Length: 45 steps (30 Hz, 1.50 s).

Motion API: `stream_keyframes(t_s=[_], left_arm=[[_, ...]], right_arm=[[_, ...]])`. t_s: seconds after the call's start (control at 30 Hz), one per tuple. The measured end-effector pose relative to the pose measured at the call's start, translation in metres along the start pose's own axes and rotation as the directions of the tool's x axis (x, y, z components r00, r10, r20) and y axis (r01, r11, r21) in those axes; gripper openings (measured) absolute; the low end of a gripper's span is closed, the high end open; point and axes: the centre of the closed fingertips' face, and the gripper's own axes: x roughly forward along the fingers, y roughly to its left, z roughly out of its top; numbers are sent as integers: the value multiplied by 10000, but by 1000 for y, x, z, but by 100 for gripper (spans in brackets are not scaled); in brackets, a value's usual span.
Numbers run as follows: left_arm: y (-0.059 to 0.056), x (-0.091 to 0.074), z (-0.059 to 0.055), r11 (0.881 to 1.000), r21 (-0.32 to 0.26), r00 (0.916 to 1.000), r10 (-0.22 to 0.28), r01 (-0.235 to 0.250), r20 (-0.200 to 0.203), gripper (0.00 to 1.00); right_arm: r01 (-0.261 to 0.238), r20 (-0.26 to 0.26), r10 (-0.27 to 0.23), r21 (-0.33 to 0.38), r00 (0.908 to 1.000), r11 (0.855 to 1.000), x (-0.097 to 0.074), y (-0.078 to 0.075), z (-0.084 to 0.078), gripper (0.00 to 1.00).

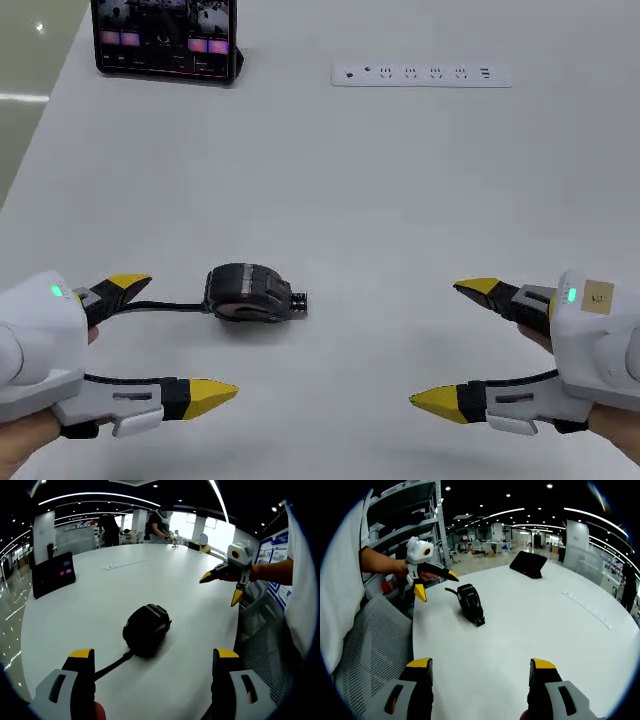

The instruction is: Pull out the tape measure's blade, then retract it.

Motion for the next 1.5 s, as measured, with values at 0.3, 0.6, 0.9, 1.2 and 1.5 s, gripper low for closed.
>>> stream_keyframes(t_s=[0.3, 0.6, 0.9, 1.2, 1.5], left_arm=[[1, 2, -1, 9999, 3, 9999, -118, 118, -57, 95], [3, 6, 0, 9996, 202, 9997, -210, 213, -119, 95], [9, 11, -1, 9993, 277, 9996, -228, 233, -169, 93], [16, 17, -5, 9977, 556, 9981, -363, 391, -502, 90], [21, 26, -13, 9955, 725, 9939, -538, 609, -965, 87]], right_arm=[[21, -14, -21, -5, 10000, 10000, 1, 1, 0, 77], [-13, -51, 13, -20, 10000, 10000, 1, 0, 0, 76], [-183, -78, 182, -162, 9998, 9997, 15, -5, 3, 75], [-518, -286, 508, -328, 9983, 9981, 31, -4, -4, 74], [-757, -377, 741, -429, 9965, 9962, 42, -7, -4, 74]])
